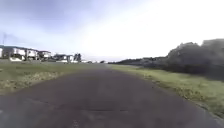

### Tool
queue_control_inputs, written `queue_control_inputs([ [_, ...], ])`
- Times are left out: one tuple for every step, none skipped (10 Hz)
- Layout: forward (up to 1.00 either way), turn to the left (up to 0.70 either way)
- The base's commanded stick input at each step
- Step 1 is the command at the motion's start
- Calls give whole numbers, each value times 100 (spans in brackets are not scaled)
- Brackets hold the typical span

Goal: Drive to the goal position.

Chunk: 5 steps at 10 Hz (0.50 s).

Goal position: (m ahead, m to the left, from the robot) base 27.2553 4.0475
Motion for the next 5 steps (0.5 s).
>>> queue_control_inputs([
  [100,0],
  [100,0],
  [100,0],
  [100,0],
  [100,0],
])
